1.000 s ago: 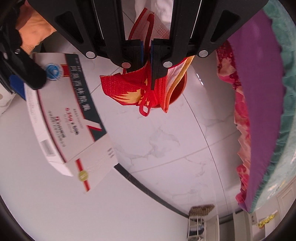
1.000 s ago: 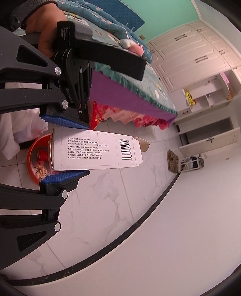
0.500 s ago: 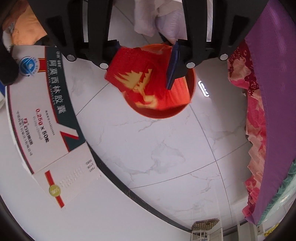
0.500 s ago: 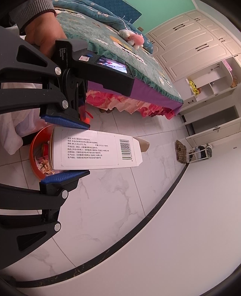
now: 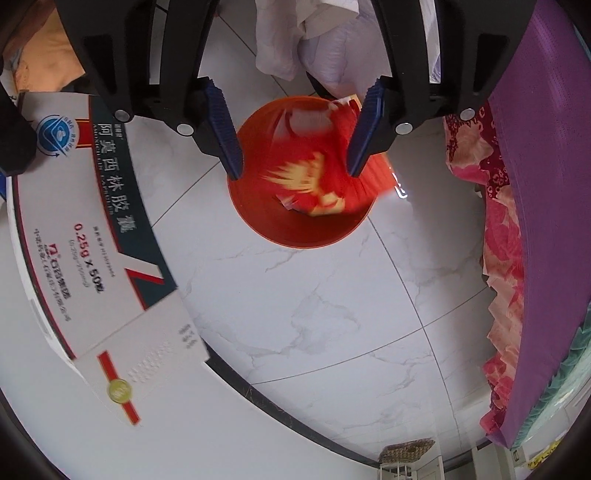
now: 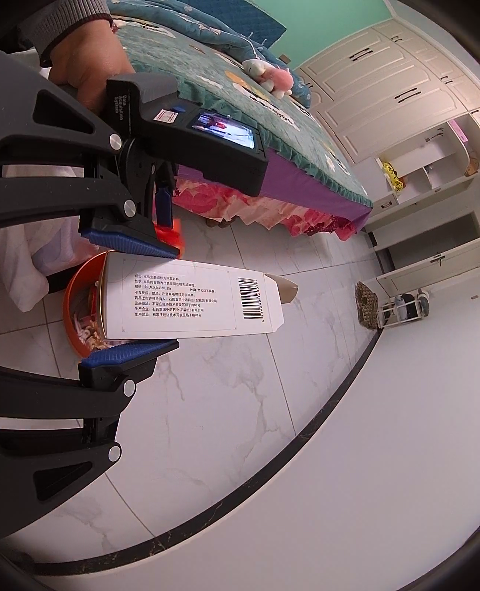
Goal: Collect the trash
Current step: 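Open left tool to drop the mask while right tool drops the box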
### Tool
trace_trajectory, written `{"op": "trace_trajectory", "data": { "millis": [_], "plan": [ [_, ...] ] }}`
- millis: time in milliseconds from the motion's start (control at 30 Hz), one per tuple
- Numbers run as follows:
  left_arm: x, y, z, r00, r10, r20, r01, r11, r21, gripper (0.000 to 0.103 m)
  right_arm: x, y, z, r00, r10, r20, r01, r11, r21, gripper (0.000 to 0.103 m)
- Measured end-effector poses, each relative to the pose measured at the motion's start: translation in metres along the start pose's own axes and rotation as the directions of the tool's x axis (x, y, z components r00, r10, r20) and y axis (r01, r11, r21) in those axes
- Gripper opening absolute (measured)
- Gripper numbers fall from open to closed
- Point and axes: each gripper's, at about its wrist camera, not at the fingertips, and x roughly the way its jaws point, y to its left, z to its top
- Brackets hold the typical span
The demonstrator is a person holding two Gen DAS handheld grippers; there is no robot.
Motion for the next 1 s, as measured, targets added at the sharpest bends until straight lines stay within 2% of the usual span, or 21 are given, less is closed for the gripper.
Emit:
{"op": "trace_trajectory", "data": {
  "millis": [100,167,333,500,633,733,767,800,1000],
  "plan": [
    [-0.001,0.000,0.000,1.000,0.008,0.001,-0.008,1.000,0.000,0.060,0.000,0.000,-0.001,1.000,0.005,0.000,-0.005,1.000,-0.003,0.043],
    [-0.001,0.001,0.000,1.000,0.013,0.002,-0.013,1.000,-0.003,0.066,0.000,0.001,-0.001,1.000,0.007,0.000,-0.007,1.000,-0.004,0.043],
    [-0.008,0.006,-0.002,0.999,0.036,0.014,-0.035,0.999,-0.016,0.066,0.006,0.003,-0.004,1.000,0.011,-0.019,-0.011,1.000,-0.013,0.043],
    [-0.017,0.014,-0.006,0.994,0.106,0.039,-0.105,0.994,-0.010,0.066,0.021,0.010,-0.005,0.999,0.019,-0.044,-0.020,0.999,-0.034,0.044],
    [-0.023,0.026,-0.009,0.990,0.131,0.047,-0.129,0.991,-0.037,0.066,0.038,0.018,-0.004,0.998,0.017,-0.063,-0.020,0.998,-0.053,0.044],
    [-0.025,0.035,-0.010,0.990,0.131,0.046,-0.128,0.990,-0.061,0.066,0.052,0.020,-0.005,0.996,0.002,-0.086,-0.006,0.999,-0.049,0.047],
    [-0.026,0.037,-0.010,0.991,0.129,0.045,-0.126,0.990,-0.070,0.066,0.055,0.021,-0.005,0.996,-0.006,-0.087,0.002,0.999,-0.044,0.051],
    [-0.026,0.038,-0.010,0.990,0.130,0.045,-0.127,0.989,-0.075,0.066,0.057,0.020,-0.005,0.996,-0.018,-0.084,0.015,0.999,-0.036,0.061],
    [-0.032,0.038,-0.012,0.990,0.132,0.056,-0.128,0.989,-0.075,0.066,0.054,0.024,-0.006,0.997,-0.021,-0.078,0.017,0.999,-0.042,0.061]
  ]
}}
